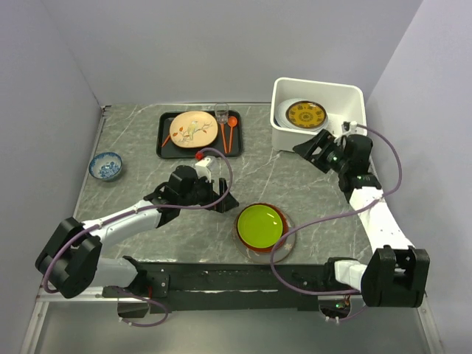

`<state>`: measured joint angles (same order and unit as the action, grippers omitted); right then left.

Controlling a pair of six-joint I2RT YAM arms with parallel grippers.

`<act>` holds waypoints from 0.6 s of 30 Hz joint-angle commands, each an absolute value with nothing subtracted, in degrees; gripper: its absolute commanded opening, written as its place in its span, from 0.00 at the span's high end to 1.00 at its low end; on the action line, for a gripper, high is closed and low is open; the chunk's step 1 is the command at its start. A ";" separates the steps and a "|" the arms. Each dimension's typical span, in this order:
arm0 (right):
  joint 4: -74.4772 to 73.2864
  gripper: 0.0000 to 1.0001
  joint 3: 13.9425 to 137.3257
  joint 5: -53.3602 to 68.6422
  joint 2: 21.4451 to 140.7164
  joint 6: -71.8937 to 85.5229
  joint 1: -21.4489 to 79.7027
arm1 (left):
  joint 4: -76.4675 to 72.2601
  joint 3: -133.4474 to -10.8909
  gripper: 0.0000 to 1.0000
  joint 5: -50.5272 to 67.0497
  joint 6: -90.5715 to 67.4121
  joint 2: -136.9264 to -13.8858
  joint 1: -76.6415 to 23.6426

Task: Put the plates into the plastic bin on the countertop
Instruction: Place the plate in the plastic bin, then pick up the plate from the corner of the board.

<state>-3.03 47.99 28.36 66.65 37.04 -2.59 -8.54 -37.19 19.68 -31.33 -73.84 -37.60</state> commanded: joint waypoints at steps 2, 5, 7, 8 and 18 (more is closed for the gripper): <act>-2.19 0.18 43.42 28.39 64.25 34.72 1.65 | -10.98 -37.79 0.01 20.57 -32.96 -74.53 -38.23; -4.56 0.20 41.14 26.20 63.20 33.14 5.62 | -10.99 -38.14 0.02 20.65 -32.96 -75.58 -38.67; -5.10 0.22 38.51 25.67 62.49 33.22 7.29 | -11.16 -38.58 0.02 20.83 -32.87 -76.37 -39.02; -4.49 0.23 37.37 25.84 61.97 33.57 7.56 | -11.25 -38.76 0.03 21.00 -32.87 -76.72 -39.02; -2.45 0.41 27.25 25.58 58.28 37.18 10.19 | -12.13 -41.04 0.06 21.88 -32.61 -81.12 -40.78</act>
